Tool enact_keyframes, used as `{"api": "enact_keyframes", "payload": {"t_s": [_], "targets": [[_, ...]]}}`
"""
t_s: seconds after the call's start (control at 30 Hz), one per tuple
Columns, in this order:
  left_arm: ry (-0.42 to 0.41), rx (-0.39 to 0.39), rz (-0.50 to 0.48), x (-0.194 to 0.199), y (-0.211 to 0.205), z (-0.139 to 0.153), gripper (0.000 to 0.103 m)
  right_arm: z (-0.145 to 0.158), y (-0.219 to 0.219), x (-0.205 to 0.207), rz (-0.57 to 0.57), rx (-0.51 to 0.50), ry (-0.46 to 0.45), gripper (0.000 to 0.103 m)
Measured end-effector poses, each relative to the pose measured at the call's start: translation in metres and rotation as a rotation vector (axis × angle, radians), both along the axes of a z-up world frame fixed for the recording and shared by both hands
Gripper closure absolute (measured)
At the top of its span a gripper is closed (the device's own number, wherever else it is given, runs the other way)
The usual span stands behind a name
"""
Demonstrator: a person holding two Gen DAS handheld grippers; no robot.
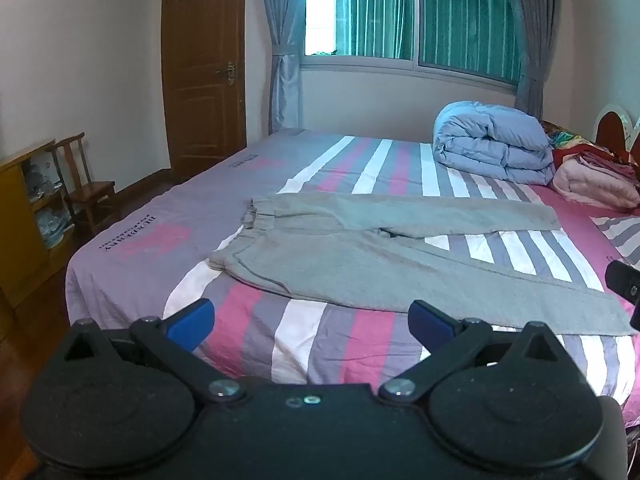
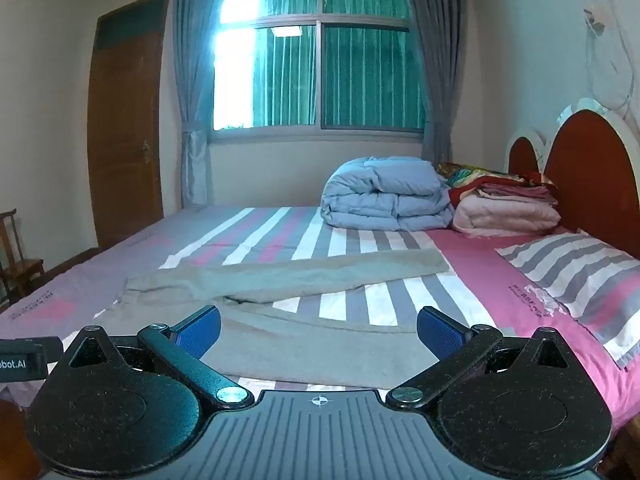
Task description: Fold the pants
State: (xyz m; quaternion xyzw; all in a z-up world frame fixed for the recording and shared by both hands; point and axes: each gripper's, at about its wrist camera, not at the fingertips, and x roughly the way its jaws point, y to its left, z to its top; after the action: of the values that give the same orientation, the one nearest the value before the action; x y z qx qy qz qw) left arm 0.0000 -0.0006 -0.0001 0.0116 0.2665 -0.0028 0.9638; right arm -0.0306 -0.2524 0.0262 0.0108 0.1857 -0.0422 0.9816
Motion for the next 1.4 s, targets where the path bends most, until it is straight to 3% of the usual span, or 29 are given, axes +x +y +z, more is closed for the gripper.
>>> {"api": "enact_keyframes", "payload": {"t_s": [0.5, 1.4], "targets": [[-0.004, 0.000, -0.002, -0.008, -0.001, 0.008, 0.006, -0.006, -0.006, 0.005, -0.010, 0.005, 0.022, 0.000], [-0.004, 0.003, -0.002, -0.003, -0.001, -0.002, 0.006, -0.008, -0.007, 0.004, -0.014, -0.003, 0.024, 0.000]]}}
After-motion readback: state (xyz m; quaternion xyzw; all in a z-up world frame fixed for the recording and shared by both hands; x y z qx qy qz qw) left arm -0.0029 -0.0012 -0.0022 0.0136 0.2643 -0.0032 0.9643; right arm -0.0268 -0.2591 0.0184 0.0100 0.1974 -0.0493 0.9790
